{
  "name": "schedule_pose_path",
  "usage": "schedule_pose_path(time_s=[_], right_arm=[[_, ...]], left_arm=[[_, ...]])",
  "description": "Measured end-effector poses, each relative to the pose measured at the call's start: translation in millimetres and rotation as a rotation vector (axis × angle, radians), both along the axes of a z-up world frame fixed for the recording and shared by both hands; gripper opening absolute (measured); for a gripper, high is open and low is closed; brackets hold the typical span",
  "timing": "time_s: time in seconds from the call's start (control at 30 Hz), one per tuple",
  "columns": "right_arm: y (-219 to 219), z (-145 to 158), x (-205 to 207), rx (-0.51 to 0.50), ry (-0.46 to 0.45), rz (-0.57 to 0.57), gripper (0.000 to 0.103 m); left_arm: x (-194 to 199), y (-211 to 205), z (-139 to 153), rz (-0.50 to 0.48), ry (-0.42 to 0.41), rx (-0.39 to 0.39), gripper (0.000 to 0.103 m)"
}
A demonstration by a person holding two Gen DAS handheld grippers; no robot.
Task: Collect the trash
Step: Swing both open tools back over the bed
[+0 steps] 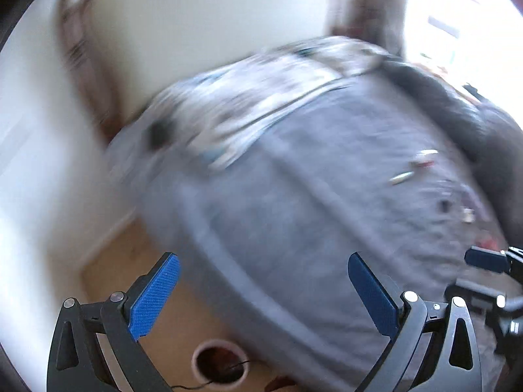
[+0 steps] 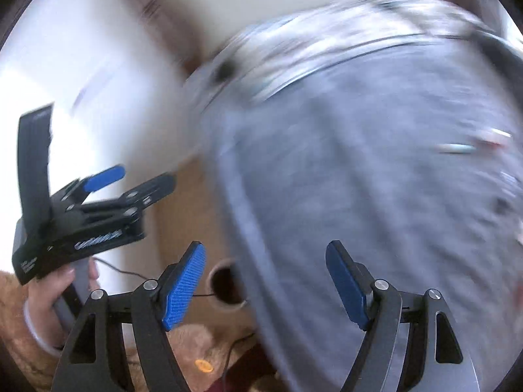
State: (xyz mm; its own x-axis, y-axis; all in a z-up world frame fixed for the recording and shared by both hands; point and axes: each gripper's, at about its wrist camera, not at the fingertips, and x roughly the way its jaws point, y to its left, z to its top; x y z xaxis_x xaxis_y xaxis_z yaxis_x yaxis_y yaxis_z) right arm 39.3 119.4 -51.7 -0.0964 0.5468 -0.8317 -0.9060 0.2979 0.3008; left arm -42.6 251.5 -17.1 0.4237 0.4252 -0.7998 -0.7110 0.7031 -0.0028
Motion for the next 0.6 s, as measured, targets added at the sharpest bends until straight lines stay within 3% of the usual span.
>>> schedule_pose_path(time_s=[0.13, 0.27, 0.47, 0.6], right_arm=[[-64, 30, 81, 0.066, -0.039, -0.321, 0.081], [-127, 28, 150, 0.052, -0.03, -0.596, 0.083], [-201, -6, 234, -0.044, -0.005, -0.834, 0.083], [-240, -40, 283, -0.142, 0.026, -0.878, 0.083]], left_arm=[[89, -23, 26, -0.191, -0.025, 0.025, 0.102], [168, -50, 22, -0.355, -0.001, 0.001, 0.102], [260, -115, -9, -0.54, 0.097, -0.053, 0.102], [305, -147, -44, -0.595, 0.159, -0.105, 0.102]])
